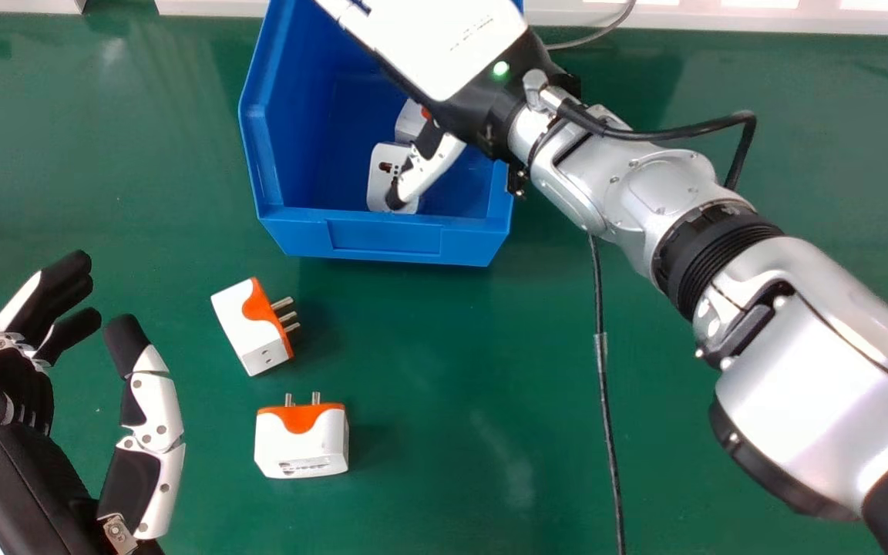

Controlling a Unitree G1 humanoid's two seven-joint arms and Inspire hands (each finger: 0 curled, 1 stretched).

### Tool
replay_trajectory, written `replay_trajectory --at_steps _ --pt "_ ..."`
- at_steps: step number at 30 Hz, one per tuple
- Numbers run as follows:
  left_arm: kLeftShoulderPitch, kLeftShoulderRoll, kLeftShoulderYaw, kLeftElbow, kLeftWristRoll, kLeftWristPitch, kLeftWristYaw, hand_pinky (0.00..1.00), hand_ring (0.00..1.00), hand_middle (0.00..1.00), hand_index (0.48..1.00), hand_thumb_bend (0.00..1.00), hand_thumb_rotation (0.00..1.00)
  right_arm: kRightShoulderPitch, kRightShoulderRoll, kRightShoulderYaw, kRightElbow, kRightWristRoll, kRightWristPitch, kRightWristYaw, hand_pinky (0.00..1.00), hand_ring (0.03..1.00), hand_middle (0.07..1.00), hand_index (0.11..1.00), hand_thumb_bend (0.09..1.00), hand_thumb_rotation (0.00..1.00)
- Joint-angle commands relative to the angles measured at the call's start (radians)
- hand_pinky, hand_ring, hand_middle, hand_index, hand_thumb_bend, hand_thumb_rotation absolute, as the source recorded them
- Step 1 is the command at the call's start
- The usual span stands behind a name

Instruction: Pick all objects and put in blue box

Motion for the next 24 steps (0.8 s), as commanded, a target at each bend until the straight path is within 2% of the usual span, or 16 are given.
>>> replay_trajectory --at_steps 1,6,9,12,14,16,18,20,24 --pt "-0.037 -0.071 -0.01 -0.017 0.008 -0.015 0.002 0.66 0.71 0.71 0.725 0.27 0.0 -0.045 -0.017 -0.031 -0.037 0.039 -0.001 -0.023 1.0 1.0 1.0 1.0 1.0 0.77" --pt "-0.025 -0.075 -0.013 -0.023 0.011 -0.02 0.007 0.66 0.71 0.71 0.725 0.27 0.0 0.051 -0.071 -0.173 -0.175 0.199 -0.094 0.005 1.0 1.0 1.0 1.0 1.0 0.78" --pt "-0.016 -0.073 -0.019 -0.029 0.002 -0.019 0.002 0.66 0.71 0.71 0.726 0.27 0.0 0.201 -0.122 -0.235 -0.371 0.265 -0.158 0.002 1.0 1.0 1.0 1.0 1.0 0.84" --pt "-0.006 -0.074 -0.026 -0.037 -0.001 -0.018 -0.002 0.66 0.71 0.71 0.724 0.27 0.0 0.404 -0.163 -0.304 -0.627 0.352 -0.244 0.029 1.0 1.0 1.0 1.0 1.0 0.85" --pt "0.0 -0.074 -0.031 -0.044 -0.007 -0.018 -0.006 0.66 0.71 0.71 0.721 0.28 0.0 0.524 -0.168 -0.332 -0.744 0.395 -0.322 0.013 1.0 1.0 1.0 1.0 1.0 0.84" --pt "0.004 -0.077 -0.03 -0.051 -0.008 -0.013 -0.006 0.65 0.71 0.71 0.721 0.27 0.0 0.647 -0.173 -0.333 -0.851 0.432 -0.402 0.044 1.0 1.0 1.0 1.0 1.0 0.84" --pt "0.008 -0.079 -0.029 -0.056 -0.005 -0.009 -0.006 0.65 0.7 0.71 0.719 0.26 0.0 0.76 -0.178 -0.32 -0.951 0.444 -0.436 0.09 1.0 1.0 1.0 1.0 1.0 0.86" --pt "0.012 -0.077 -0.031 -0.059 -0.007 -0.01 -0.008 0.66 0.71 0.72 0.723 0.26 0.0 0.84 -0.179 -0.31 -1.021 0.446 -0.447 0.138 0.97 1.0 1.0 1.0 1.0 0.84" --pt "0.021 -0.076 -0.035 -0.064 -0.003 -0.007 -0.008 0.66 0.71 0.72 0.724 0.28 0.0 0.917 -0.197 -0.255 -1.055 0.331 -0.417 0.214 0.97 1.0 1.0 1.0 1.0 0.75"
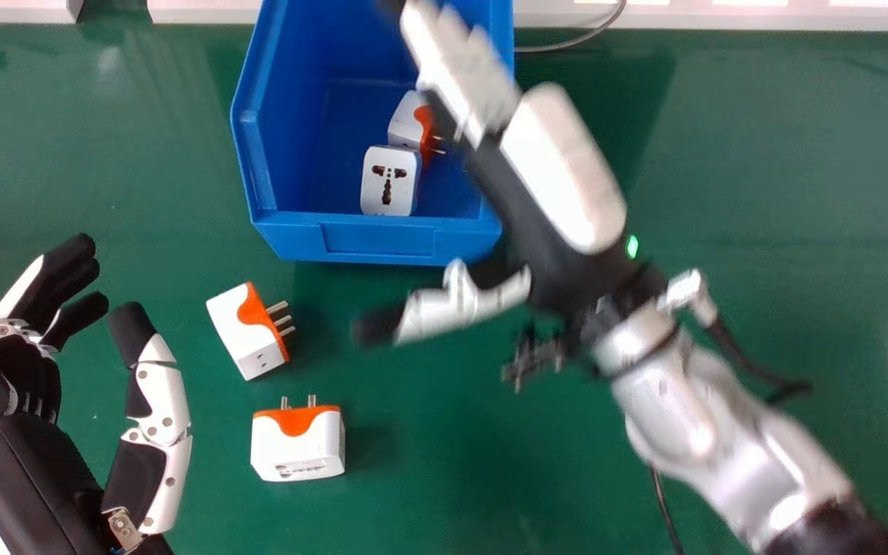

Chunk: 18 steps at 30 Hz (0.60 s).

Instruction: Pick all objects and put in blue box

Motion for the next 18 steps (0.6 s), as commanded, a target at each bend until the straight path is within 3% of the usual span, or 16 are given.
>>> replay_trajectory --at_steps 1,5,11,15,18 --pt "0.014 -0.076 -0.003 -0.026 0.001 -0.009 0.003 0.66 0.71 0.72 0.724 0.28 0.0 0.006 -0.016 0.032 -0.021 -0.059 0.01 0.044 0.98 1.0 1.0 1.0 1.0 0.72" --pt "0.02 -0.077 -0.004 -0.026 0.011 -0.009 0.01 0.65 0.71 0.71 0.724 0.27 0.0 -0.003 -0.028 0.087 0.042 -0.093 -0.015 0.137 0.95 1.0 1.0 1.0 1.0 0.6" --pt "0.024 -0.079 -0.004 -0.027 0.019 -0.007 0.021 0.65 0.71 0.71 0.72 0.27 0.0 -0.037 -0.004 0.134 0.095 -0.115 -0.048 0.205 0.95 1.0 1.0 1.0 1.0 0.6" --pt "0.031 -0.077 -0.008 -0.025 0.012 -0.012 0.022 0.65 0.71 0.71 0.724 0.26 0.0 -0.073 0.022 0.152 0.13 -0.134 -0.056 0.203 0.95 1.0 1.0 1.0 1.0 0.56" --pt "0.035 -0.078 -0.003 -0.025 0.028 -0.009 0.033 0.65 0.71 0.72 0.725 0.26 0.0 -0.105 0.039 0.16 0.16 -0.15 -0.058 0.192 0.95 1.0 1.0 1.0 1.0 0.55"
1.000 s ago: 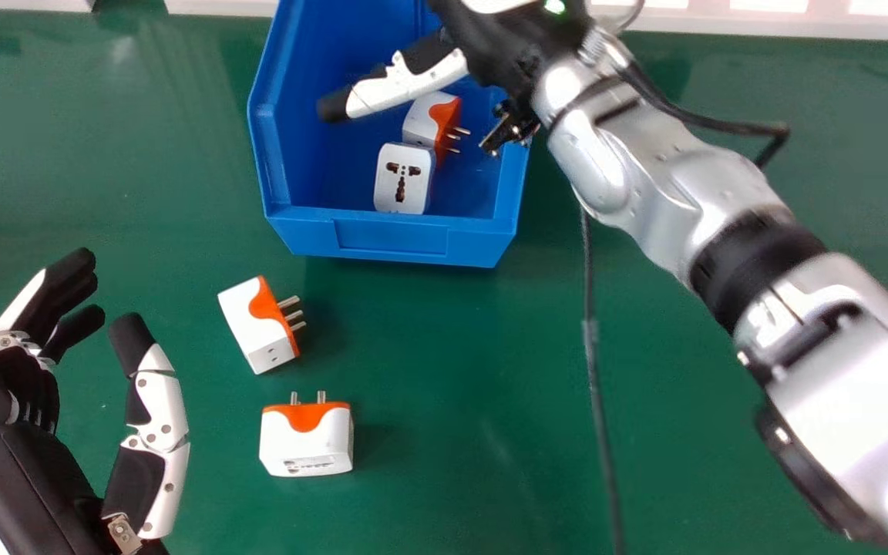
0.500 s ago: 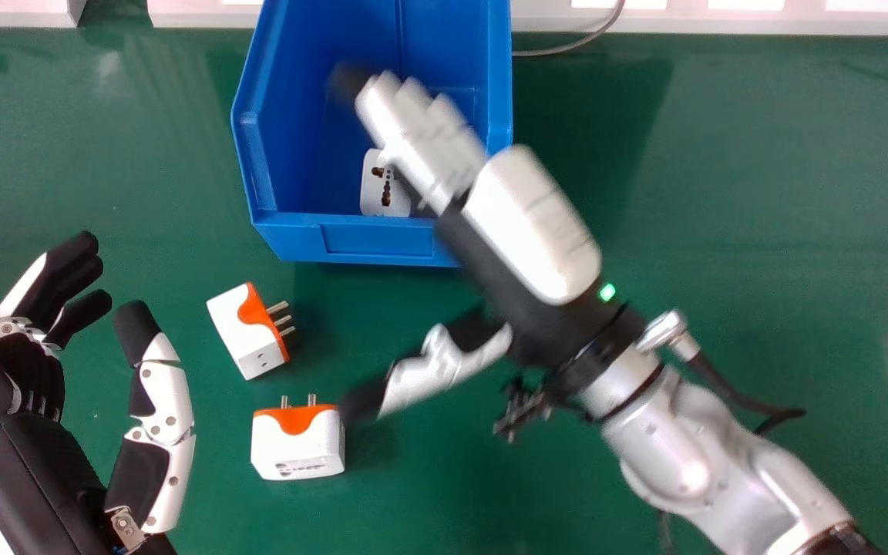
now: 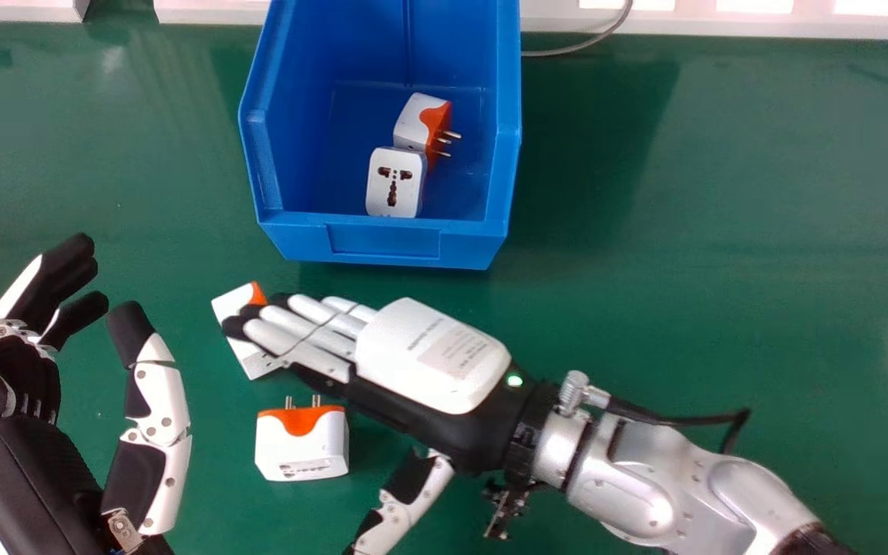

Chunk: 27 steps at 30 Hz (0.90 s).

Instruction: Pick all objects and put in blue box

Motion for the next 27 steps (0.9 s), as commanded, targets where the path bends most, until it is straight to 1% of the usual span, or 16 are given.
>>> replay_trajectory --at_steps 1,2,3,5,6,9,13,15,18,23,26,27 --pt "0.028 -0.077 0.004 -0.022 0.024 -0.01 0.011 0.65 0.71 0.71 0.722 0.26 0.0 -0.047 0.015 0.003 0.013 -0.006 -0.021 -0.02 0.95 1.0 1.0 1.0 1.0 0.55" --pt "0.029 -0.077 0.004 -0.021 0.024 -0.011 0.012 0.64 0.71 0.71 0.721 0.26 0.0 -0.058 0.02 0.003 0.025 -0.011 -0.024 -0.025 0.94 1.0 1.0 1.0 1.0 0.55" --pt "0.029 -0.075 0.003 -0.02 0.02 -0.014 0.012 0.64 0.71 0.71 0.72 0.26 0.0 -0.068 0.024 0.004 0.037 -0.014 -0.026 -0.029 0.94 1.0 1.0 1.0 1.0 0.55" --pt "0.026 -0.068 0.001 -0.015 0.006 -0.021 0.007 0.65 0.72 0.72 0.726 0.25 0.0 -0.093 0.032 0.006 0.072 -0.022 -0.04 -0.044 0.93 0.999 1.0 1.0 1.0 0.55" --pt "0.024 -0.068 0.001 -0.013 0.001 -0.023 0.006 0.66 0.72 0.72 0.729 0.24 0.0 -0.109 0.036 0.008 0.093 -0.024 -0.047 -0.047 0.93 0.998 1.0 1.0 1.0 0.54" --pt "0.019 -0.07 -0.001 -0.014 -0.009 -0.017 0.002 0.66 0.73 0.72 0.733 0.24 0.0 -0.154 0.046 0.023 0.145 -0.048 -0.061 -0.057 0.91 0.994 1.0 1.0 1.0 0.54" --pt "0.01 -0.071 0.001 -0.013 -0.005 -0.016 0.0 0.66 0.73 0.72 0.731 0.25 0.0 -0.212 0.068 0.054 0.212 -0.08 -0.07 -0.068 0.88 0.969 0.989 1.0 1.0 0.52" --pt "0.009 -0.072 0.0 -0.015 -0.002 -0.015 0.0 0.66 0.73 0.72 0.731 0.25 0.0 -0.238 0.081 0.07 0.243 -0.103 -0.069 -0.083 0.85 0.948 0.973 0.987 1.0 0.51" --pt "0.008 -0.07 -0.001 -0.017 -0.006 -0.021 -0.002 0.67 0.73 0.72 0.732 0.25 0.0 -0.272 0.099 0.091 0.282 -0.116 -0.063 -0.063 0.82 0.931 0.952 0.979 1.0 0.5" --pt "0.009 -0.071 -0.002 -0.018 -0.009 -0.027 -0.003 0.67 0.74 0.72 0.731 0.24 0.0 -0.305 0.116 0.121 0.329 -0.133 -0.055 -0.056 0.73 0.872 0.889 0.936 1.0 0.45" --pt "0.013 -0.075 -0.002 -0.022 0.002 -0.022 0.002 0.66 0.73 0.72 0.73 0.25 0.0 -0.312 0.122 0.137 0.342 -0.135 -0.045 -0.032 0.71 0.853 0.873 0.916 1.0 0.42" --pt "0.013 -0.075 -0.001 -0.022 0.003 -0.023 0.003 0.66 0.72 0.72 0.73 0.25 0.0 -0.31 0.122 0.142 0.342 -0.135 -0.041 -0.025 0.7 0.848 0.87 0.91 1.0 0.41"
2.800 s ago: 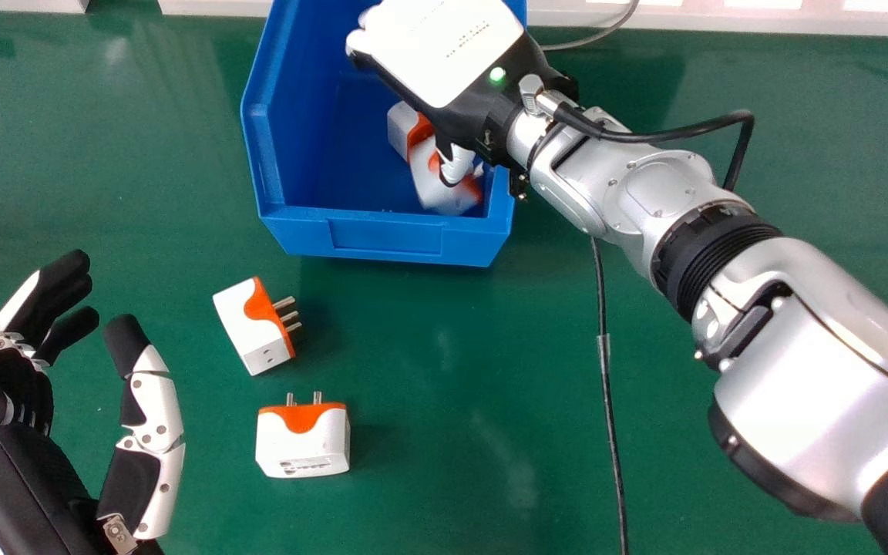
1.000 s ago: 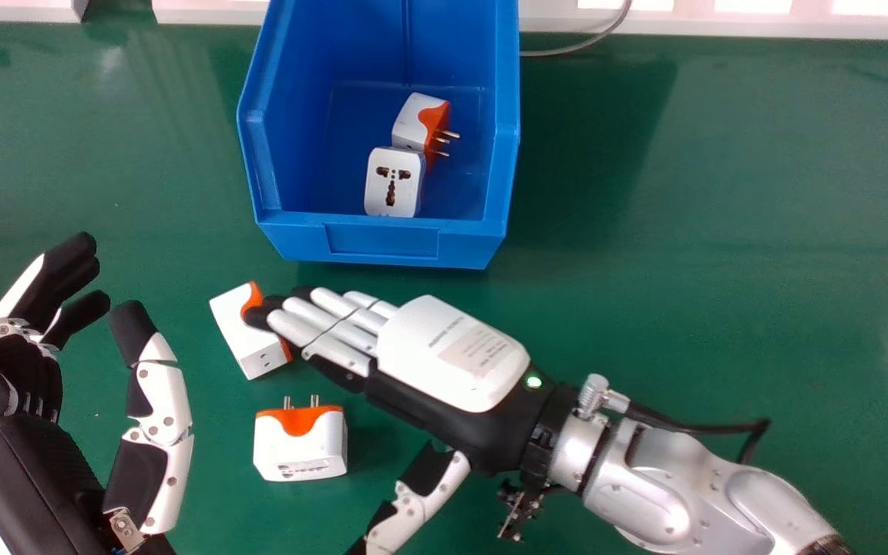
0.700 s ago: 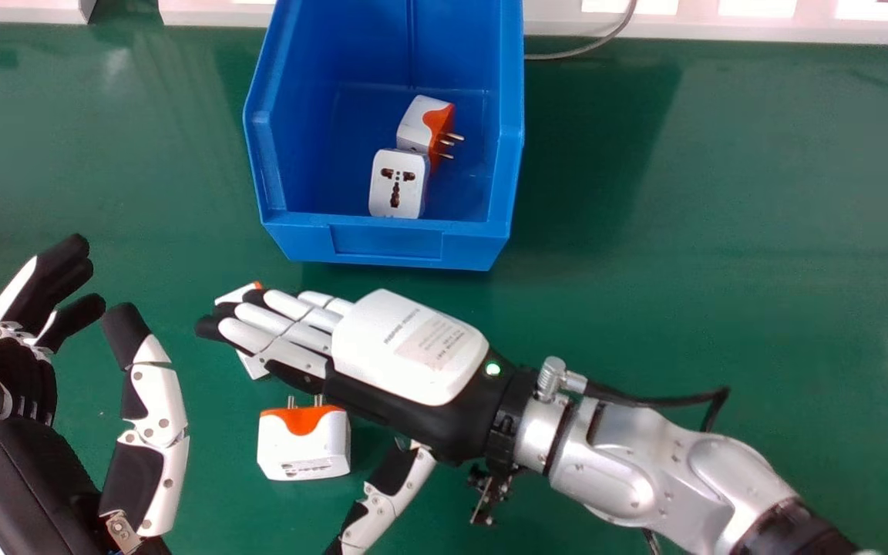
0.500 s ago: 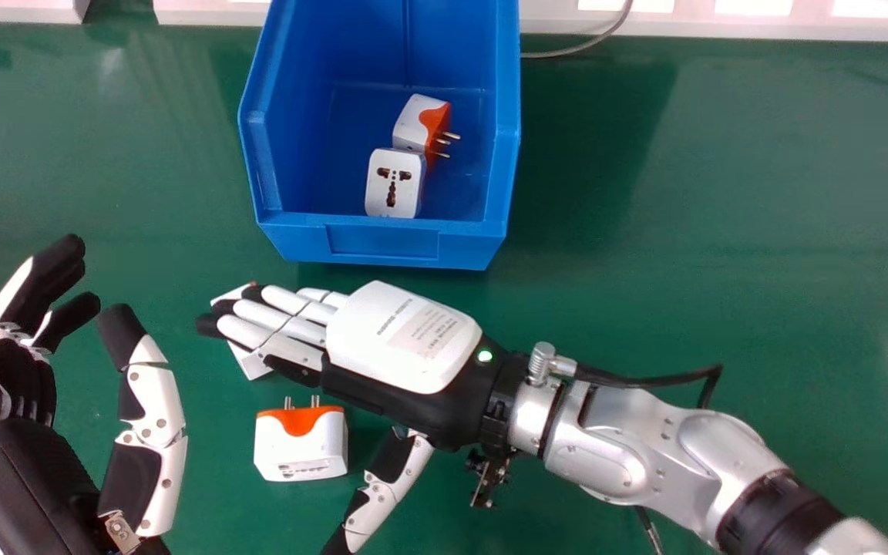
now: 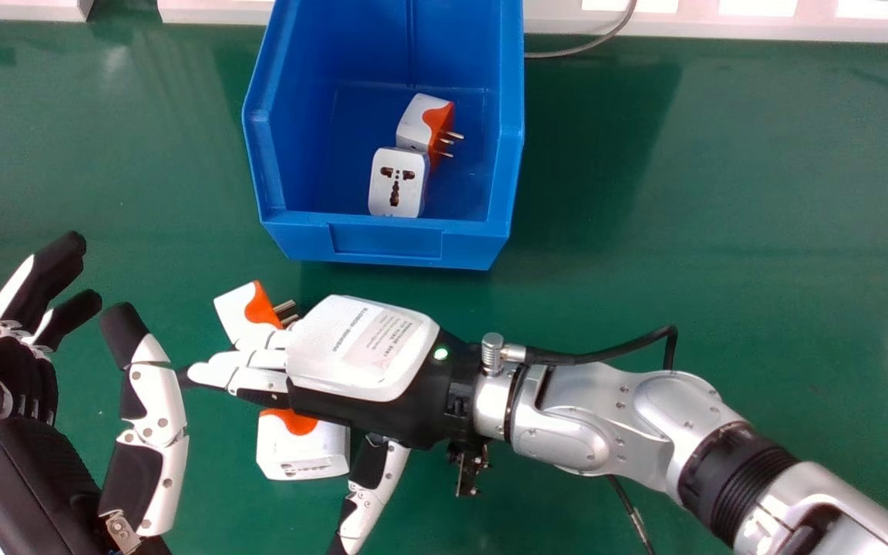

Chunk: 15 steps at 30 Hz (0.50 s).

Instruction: Pick all objects and put in blue box

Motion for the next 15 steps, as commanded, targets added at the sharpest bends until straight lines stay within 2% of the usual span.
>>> replay_trajectory --at_steps 1,4,9,13,15 --pt "0.013 -0.075 0.0 -0.023 0.01 -0.017 0.005 0.66 0.72 0.72 0.731 0.25 0.0 -0.022 0.013 0.01 -0.006 -0.003 0.001 0.011 0.69 0.839 0.862 0.897 1.0 0.41" --pt "0.015 -0.077 0.001 -0.025 0.015 -0.014 0.008 0.66 0.72 0.72 0.73 0.25 0.0 -0.018 0.014 0.02 -0.007 0.001 0.008 0.028 0.67 0.816 0.841 0.873 1.0 0.41" --pt "0.02 -0.078 -0.005 -0.03 0.012 -0.013 0.006 0.66 0.72 0.71 0.731 0.25 0.0 -0.013 0.011 0.03 -0.014 0.0 0.014 0.038 0.64 0.795 0.816 0.863 1.0 0.44" --pt "0.022 -0.081 -0.006 -0.035 0.023 -0.008 0.009 0.66 0.72 0.71 0.73 0.26 0.0 -0.013 0.007 0.029 -0.014 0.01 0.014 0.049 0.65 0.798 0.813 0.865 1.0 0.44" --pt "0.024 -0.08 -0.009 -0.037 0.023 -0.005 0.006 0.66 0.72 0.72 0.73 0.26 0.0 -0.014 0.006 0.028 -0.012 0.012 0.012 0.053 0.65 0.795 0.809 0.865 1.0 0.44"
